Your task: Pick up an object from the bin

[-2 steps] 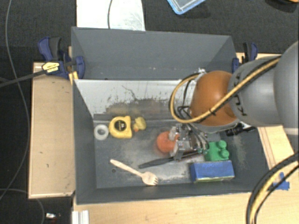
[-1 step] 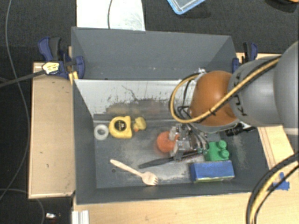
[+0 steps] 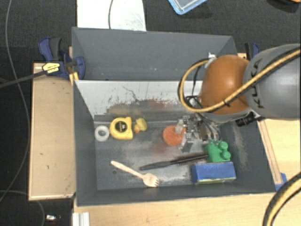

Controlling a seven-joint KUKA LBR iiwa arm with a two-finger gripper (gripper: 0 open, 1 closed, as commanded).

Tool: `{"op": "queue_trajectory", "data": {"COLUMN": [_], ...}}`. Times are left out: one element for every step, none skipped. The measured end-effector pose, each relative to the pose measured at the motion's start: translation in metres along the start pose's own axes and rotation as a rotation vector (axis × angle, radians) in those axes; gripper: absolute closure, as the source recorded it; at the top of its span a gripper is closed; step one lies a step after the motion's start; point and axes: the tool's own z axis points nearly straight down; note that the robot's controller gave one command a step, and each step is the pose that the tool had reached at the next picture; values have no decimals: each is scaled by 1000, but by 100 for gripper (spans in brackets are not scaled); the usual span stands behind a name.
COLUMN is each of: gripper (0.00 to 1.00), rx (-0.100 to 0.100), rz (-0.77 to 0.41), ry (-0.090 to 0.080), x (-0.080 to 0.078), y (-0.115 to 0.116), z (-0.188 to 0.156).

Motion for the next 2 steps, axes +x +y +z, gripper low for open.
{"op": "queue_trajectory", "data": {"gripper": [100,100], "rx": [-1,0], "rz": [33,-58], "ry": [-2,-13], "x": [-26,-19], "y": [37,50], "z": [-62,-24]}}
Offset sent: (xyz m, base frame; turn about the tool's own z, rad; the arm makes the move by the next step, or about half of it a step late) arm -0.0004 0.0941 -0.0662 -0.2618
